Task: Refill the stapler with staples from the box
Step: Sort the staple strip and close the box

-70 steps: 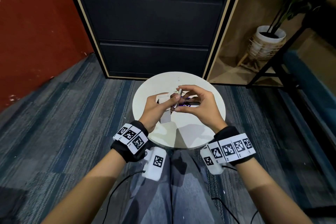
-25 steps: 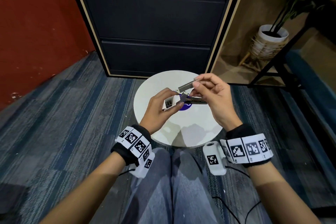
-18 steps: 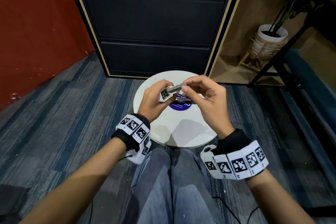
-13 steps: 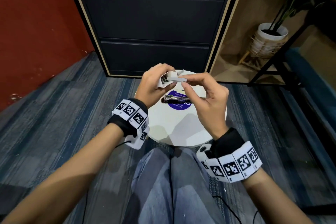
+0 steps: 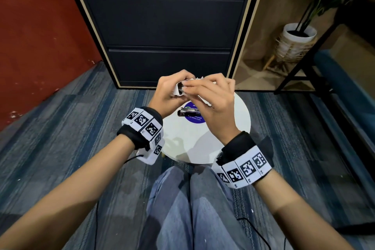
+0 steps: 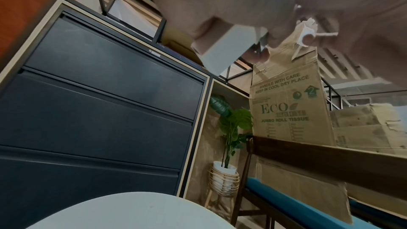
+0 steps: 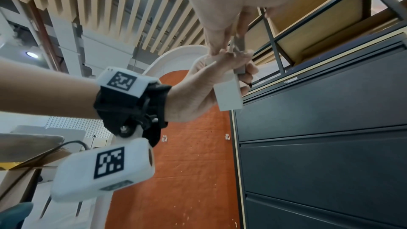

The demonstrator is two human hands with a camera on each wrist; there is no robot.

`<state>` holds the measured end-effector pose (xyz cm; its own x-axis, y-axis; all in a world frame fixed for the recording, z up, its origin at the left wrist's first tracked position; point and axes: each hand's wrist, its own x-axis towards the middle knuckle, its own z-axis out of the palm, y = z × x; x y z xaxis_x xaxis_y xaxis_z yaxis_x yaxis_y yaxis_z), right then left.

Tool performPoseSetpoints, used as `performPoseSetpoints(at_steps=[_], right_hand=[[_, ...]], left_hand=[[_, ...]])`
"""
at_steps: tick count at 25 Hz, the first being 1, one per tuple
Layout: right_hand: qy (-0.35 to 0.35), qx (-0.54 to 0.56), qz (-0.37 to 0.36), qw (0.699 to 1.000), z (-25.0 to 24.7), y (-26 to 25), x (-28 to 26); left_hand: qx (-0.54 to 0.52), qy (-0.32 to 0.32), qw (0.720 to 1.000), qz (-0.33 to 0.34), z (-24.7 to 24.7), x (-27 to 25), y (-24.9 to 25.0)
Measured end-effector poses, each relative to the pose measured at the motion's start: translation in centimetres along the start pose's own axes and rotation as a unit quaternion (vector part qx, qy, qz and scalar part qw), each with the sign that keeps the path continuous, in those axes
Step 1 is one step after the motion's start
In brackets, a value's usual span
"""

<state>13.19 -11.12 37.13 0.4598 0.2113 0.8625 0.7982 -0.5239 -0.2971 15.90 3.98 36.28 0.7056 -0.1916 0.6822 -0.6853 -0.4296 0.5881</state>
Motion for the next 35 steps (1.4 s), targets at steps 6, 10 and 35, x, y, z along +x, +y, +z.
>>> performPoseSetpoints(at_steps=[6, 10, 35], right_hand=[[0.030, -0.087, 0.018, 0.996, 1.6, 0.0, -0.5], [0.072, 0.019, 0.093, 0.993, 1.7, -0.6, -1.0], [-0.036, 0.434, 0.462, 0.773, 1.1, 1.3, -3.2]], left_hand=[[0.020, 0.013, 1.000, -0.013, 0.0, 0.1, 0.3], [0.002, 0.015, 0.999, -0.034, 0.1, -0.1, 0.6], [-0.187, -0.014, 0.939, -0.289, 2.5, -3.8, 1.8]])
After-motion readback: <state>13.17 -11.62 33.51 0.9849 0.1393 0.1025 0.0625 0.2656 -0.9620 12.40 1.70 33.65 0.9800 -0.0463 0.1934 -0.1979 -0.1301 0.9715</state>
